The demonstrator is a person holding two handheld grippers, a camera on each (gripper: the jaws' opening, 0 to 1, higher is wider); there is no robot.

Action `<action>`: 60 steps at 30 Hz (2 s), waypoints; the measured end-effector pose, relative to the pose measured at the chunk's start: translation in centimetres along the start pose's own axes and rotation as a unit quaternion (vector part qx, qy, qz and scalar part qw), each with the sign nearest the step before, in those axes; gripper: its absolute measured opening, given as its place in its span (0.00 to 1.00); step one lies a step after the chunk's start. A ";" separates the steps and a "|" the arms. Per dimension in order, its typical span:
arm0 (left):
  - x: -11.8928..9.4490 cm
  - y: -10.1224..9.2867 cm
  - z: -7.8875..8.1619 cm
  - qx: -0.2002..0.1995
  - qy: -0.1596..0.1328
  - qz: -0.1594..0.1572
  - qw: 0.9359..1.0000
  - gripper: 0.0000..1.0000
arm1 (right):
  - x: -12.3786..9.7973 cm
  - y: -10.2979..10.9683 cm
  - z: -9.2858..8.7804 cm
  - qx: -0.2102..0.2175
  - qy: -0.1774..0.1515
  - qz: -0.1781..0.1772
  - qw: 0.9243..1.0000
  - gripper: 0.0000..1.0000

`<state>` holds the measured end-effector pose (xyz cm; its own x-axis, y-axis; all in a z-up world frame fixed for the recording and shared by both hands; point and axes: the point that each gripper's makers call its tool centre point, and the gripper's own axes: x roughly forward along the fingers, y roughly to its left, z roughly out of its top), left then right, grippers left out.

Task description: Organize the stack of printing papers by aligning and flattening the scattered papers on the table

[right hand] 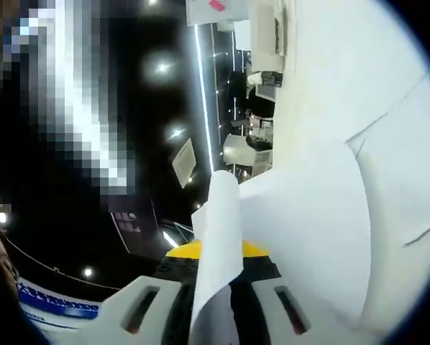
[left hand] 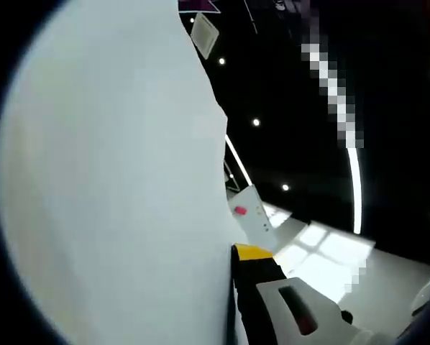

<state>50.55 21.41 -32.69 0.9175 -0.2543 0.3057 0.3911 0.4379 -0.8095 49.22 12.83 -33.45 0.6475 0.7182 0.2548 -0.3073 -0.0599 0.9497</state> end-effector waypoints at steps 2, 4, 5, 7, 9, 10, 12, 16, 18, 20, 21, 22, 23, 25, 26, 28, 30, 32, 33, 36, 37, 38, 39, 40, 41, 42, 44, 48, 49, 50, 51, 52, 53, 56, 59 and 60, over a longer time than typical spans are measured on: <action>0.0 0.0 0.0 0.000 0.000 0.000 1.000 0.06 | 0.0 -0.1 0.1 -0.011 -0.003 -0.004 1.000 0.18; 0.0 0.0 0.0 0.000 0.000 -0.001 1.000 0.06 | 0.0 -0.2 0.3 -0.032 -0.008 -0.012 0.999 0.23; 0.0 -0.1 0.0 0.001 0.000 0.000 1.000 0.06 | 0.0 -0.2 0.4 -0.040 -0.010 -0.015 0.999 0.26; 0.0 -0.1 -0.1 0.001 0.000 0.000 1.000 0.06 | -0.1 -0.2 0.6 -0.056 -0.013 -0.019 0.998 0.33; 0.0 -0.1 -0.1 0.002 0.000 0.000 1.000 0.06 | -0.1 -0.1 0.8 -0.070 -0.017 -0.023 0.997 0.38; -0.1 -0.1 -0.1 0.002 0.000 0.000 1.000 0.06 | -0.1 -0.1 0.9 -0.077 -0.018 -0.025 0.997 0.41; -0.1 -0.1 0.0 0.002 0.000 0.000 1.000 0.06 | -0.2 0.0 1.2 -0.094 -0.023 -0.028 0.995 0.46; -0.1 0.0 0.0 0.003 0.000 0.000 1.000 0.06 | -0.2 0.2 1.9 -0.129 -0.035 -0.035 0.990 0.58; -0.1 0.0 0.0 0.003 0.001 0.000 1.000 0.06 | -0.3 0.3 2.3 -0.147 -0.041 -0.039 0.988 0.62; -0.1 0.0 0.0 0.003 0.001 0.000 1.000 0.06 | -0.3 0.5 2.5 -0.155 -0.041 -0.039 0.986 0.63; -0.1 -0.1 0.0 0.003 0.001 0.000 1.000 0.06 | -0.4 0.5 2.6 -0.159 -0.044 -0.040 0.986 0.63; -0.1 -0.1 -0.1 0.003 0.001 0.000 1.000 0.06 | -0.4 0.6 2.8 -0.162 -0.047 -0.039 0.985 0.63; 0.0 0.0 -0.1 0.003 0.001 0.000 1.000 0.06 | -0.5 0.7 3.0 -0.165 -0.049 -0.039 0.984 0.64; 0.0 0.0 0.0 0.004 0.001 0.000 1.000 0.06 | -0.6 0.7 3.2 -0.172 -0.052 -0.042 0.983 0.63; 0.0 0.0 0.0 0.004 0.001 0.000 1.000 0.06 | -0.6 0.8 3.2 -0.173 -0.054 -0.041 0.983 0.63; 0.0 0.0 -0.1 0.005 0.001 0.000 1.000 0.06 | -0.7 0.9 3.4 -0.177 -0.057 -0.041 0.982 0.63; 0.0 -0.1 -0.1 0.005 0.002 0.000 1.000 0.06 | -0.8 0.9 3.7 -0.181 -0.059 -0.042 0.981 0.63; 0.0 0.0 -0.1 0.004 0.001 0.001 1.000 0.06 | -0.8 1.0 4.1 -0.183 -0.062 -0.043 0.980 0.63; 0.0 -0.1 -0.1 0.003 0.001 0.001 1.000 0.06 | -0.9 1.0 4.3 -0.182 -0.064 -0.043 0.980 0.63; 0.0 -0.1 -0.1 0.003 0.001 0.001 1.000 0.06 | -1.1 1.1 5.1 -0.180 -0.073 -0.044 0.980 0.63; 0.0 -0.1 -0.1 0.003 0.001 0.001 1.000 0.06 | -1.1 1.2 5.4 -0.178 -0.077 -0.044 0.980 0.63; 0.0 0.0 0.0 0.002 0.001 0.001 1.000 0.06 | -1.2 1.2 5.9 -0.178 -0.082 -0.045 0.980 0.63; 0.0 0.0 0.0 0.001 0.000 0.002 1.000 0.06 | -1.3 1.3 6.1 -0.178 -0.086 -0.045 0.979 0.63; 0.0 0.0 0.0 0.001 0.000 0.001 1.000 0.06 | -1.4 1.4 6.5 -0.177 -0.090 -0.043 0.979 0.63; 0.0 0.0 0.0 0.001 0.000 0.002 1.000 0.06 | -1.4 1.5 6.7 -0.176 -0.092 -0.042 0.979 0.63; 0.0 0.0 0.0 0.001 0.000 0.002 1.000 0.06 | -1.4 1.5 7.0 -0.175 -0.094 -0.041 0.979 0.62; 0.0 -0.1 -0.1 0.001 0.001 0.001 1.000 0.06 | -1.5 1.5 7.5 -0.175 -0.099 -0.043 0.979 0.62; 0.1 0.1 0.0 0.001 0.001 0.003 1.000 0.06 | -1.8 1.6 8.5 -0.172 -0.113 -0.042 0.978 0.62; 0.1 0.1 0.0 0.000 0.001 0.003 1.000 0.06 | -1.9 1.7 8.7 -0.171 -0.116 -0.041 0.978 0.62; 0.1 0.1 0.0 -0.001 0.001 0.003 1.000 0.06 | -1.9 1.8 8.9 -0.170 -0.117 -0.040 0.978 0.62; 0.1 0.1 0.0 -0.002 0.001 0.003 1.000 0.06 | -2.0 1.8 9.1 -0.169 -0.119 -0.040 0.977 0.62; 0.1 0.0 -0.1 -0.002 0.001 0.004 1.000 0.06 | -2.0 1.9 9.2 -0.169 -0.121 -0.039 0.977 0.62; 0.1 0.0 -0.1 -0.003 0.001 0.004 1.000 0.06 | -2.0 2.0 9.3 -0.169 -0.122 -0.039 0.977 0.62; 0.1 0.0 -0.1 -0.004 0.000 0.004 1.000 0.06 | -2.1 2.1 9.7 -0.168 -0.126 -0.037 0.977 0.62; 0.1 -0.1 -0.2 -0.002 0.002 0.004 1.000 0.06 | -2.2 2.3 10.1 -0.168 -0.130 -0.036 0.977 0.62; 0.1 -0.1 -0.2 -0.002 0.002 0.004 1.000 0.06 | -2.2 2.4 10.2 -0.168 -0.132 -0.034 0.976 0.62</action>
<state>50.58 21.16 -32.68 0.9201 -0.2552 0.2971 0.3838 0.4362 -0.8139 54.13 4.02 -29.93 0.8182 0.5063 0.2725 -0.4395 0.2452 0.8641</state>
